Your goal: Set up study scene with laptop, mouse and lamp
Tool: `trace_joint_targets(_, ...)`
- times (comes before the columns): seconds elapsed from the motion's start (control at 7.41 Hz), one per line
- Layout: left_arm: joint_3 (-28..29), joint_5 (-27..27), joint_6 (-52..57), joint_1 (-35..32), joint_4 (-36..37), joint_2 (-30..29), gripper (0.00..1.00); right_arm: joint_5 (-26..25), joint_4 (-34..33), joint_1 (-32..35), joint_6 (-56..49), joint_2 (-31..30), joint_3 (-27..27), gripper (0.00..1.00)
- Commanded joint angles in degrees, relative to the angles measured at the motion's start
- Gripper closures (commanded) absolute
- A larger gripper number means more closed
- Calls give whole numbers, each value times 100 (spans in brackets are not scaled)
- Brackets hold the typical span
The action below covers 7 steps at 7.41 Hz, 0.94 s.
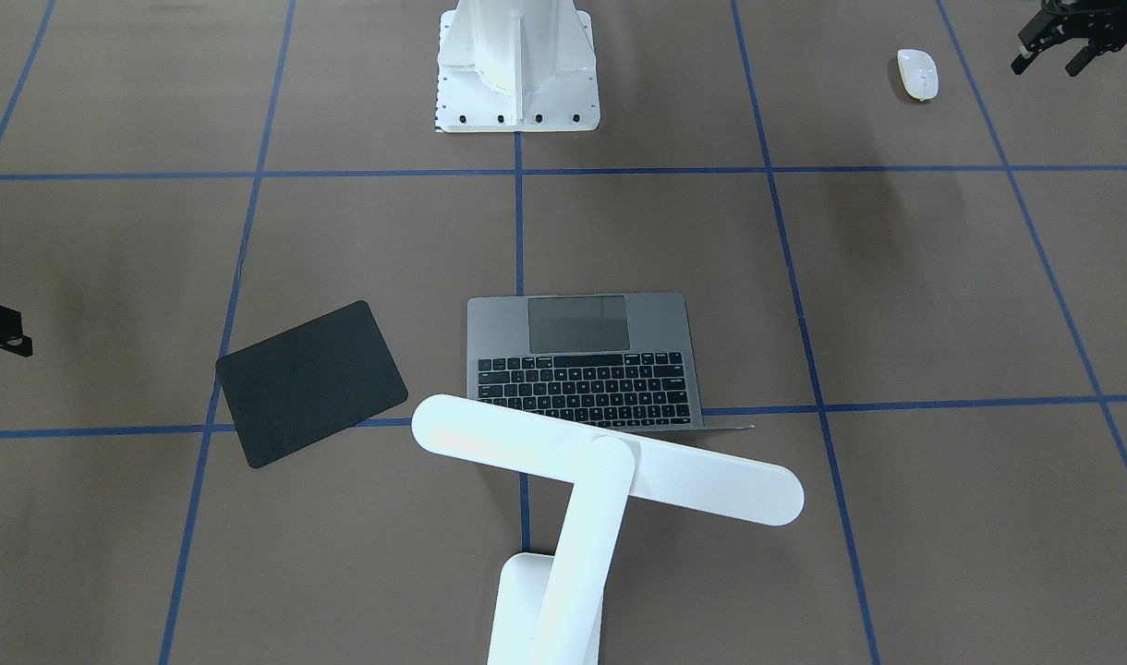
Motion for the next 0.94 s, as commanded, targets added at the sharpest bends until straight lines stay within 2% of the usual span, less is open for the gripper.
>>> trace_joint_targets(0.0,1,5,-511,250,7,13,0,13,0,-1,9,-78,145,1)
trace_joint_targets(0.27,1,564,-1546,1230,16,-180,1,4,0,-1,0,-87,215,1)
trace_joint_targets(0.4,1,1055,-1751,1696,-2,-198,1,4,0,-1,9,-87,260,1)
trace_joint_targets(0.67,1,1409,-1963,2399,-11,-320,1,4,0,-10,9,-87,269,1)
trace_joint_targets(0.81,1,1872,-2452,3074,-11,-426,1,4,0,-19,9,-87,251,1)
